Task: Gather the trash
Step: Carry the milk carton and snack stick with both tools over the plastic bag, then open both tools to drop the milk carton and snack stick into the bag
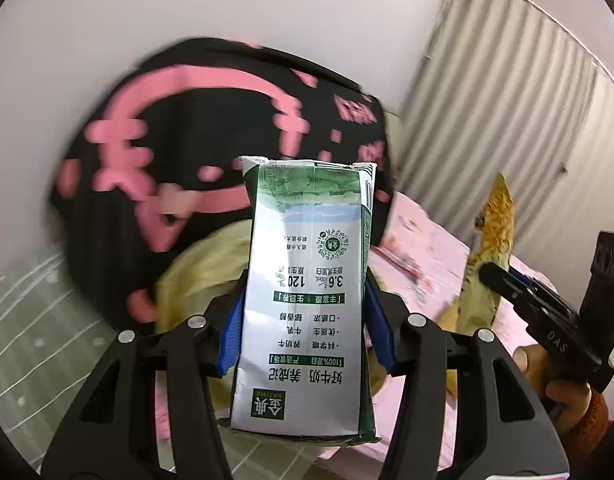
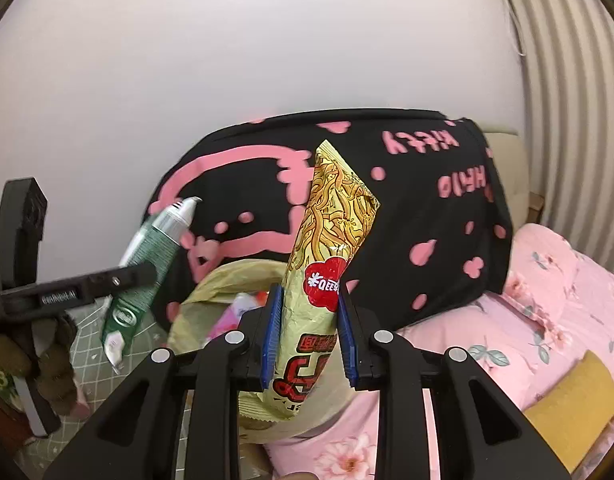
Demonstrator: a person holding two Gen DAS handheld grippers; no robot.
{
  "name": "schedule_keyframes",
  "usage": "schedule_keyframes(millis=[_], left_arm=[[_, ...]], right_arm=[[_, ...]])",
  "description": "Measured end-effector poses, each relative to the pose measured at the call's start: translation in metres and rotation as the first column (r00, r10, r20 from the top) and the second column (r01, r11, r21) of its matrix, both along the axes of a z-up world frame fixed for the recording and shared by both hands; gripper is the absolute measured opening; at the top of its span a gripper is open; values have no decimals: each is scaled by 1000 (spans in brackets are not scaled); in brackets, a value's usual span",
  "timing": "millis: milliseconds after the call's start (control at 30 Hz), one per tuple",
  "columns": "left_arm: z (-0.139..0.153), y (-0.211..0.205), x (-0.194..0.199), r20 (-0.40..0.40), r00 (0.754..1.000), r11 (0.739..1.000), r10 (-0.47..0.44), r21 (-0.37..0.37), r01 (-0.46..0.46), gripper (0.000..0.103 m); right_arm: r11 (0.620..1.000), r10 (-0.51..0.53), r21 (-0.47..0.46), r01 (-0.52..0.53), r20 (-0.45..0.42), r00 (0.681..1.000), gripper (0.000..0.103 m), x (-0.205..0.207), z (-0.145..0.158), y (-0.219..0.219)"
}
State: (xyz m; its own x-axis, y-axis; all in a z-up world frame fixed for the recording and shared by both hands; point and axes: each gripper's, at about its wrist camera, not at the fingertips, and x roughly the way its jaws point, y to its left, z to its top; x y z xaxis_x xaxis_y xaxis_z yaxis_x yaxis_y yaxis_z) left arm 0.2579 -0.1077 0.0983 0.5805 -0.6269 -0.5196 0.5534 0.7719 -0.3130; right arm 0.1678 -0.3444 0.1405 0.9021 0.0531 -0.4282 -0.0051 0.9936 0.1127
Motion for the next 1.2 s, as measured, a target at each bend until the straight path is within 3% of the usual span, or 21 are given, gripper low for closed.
schedule_keyframes(millis=[133, 300, 400, 533, 667, 767, 867, 1067, 1200], left_arm=[[-17, -37, 18, -33, 997, 997, -70, 24, 71, 49], [-61, -71, 53, -142, 988, 978, -66, 185, 92, 49], [-86, -74, 75, -215, 976, 976, -45, 199, 89, 49], [-104, -76, 91, -253, 967, 971, -32, 222, 91, 49], [-101, -69, 90, -279, 956, 977, -85, 167, 136, 53], [-89, -58, 83, -260, 958, 979, -117, 133, 156, 62], [-69, -34, 67, -210, 969, 982, -129, 111, 155, 64], [-49, 34, 46, -159, 987, 996, 20, 91, -6, 65], [-51, 76, 33, -144, 980, 987, 136, 103, -122, 65]], right_arm=[[999, -47, -5, 47, -11, 999, 25, 2, -2, -16], [995, -96, -17, 95, -51, 994, 25, 11, -12, -31], [993, -117, -13, 117, -80, 990, 25, 14, -21, -36], [992, -124, -16, 123, -122, 985, 25, 19, -35, -34], [994, -112, -23, 110, -144, 983, 25, 24, -43, -25], [996, -94, -18, 92, -137, 986, 25, 33, -40, -17], [998, -61, -10, 60, -118, 991, 26, 43, -35, -4], [997, 78, 3, -79, -119, 990, 26, 84, -36, 54], [986, 167, 46, -162, -176, 970, 26, 119, -54, 99]])
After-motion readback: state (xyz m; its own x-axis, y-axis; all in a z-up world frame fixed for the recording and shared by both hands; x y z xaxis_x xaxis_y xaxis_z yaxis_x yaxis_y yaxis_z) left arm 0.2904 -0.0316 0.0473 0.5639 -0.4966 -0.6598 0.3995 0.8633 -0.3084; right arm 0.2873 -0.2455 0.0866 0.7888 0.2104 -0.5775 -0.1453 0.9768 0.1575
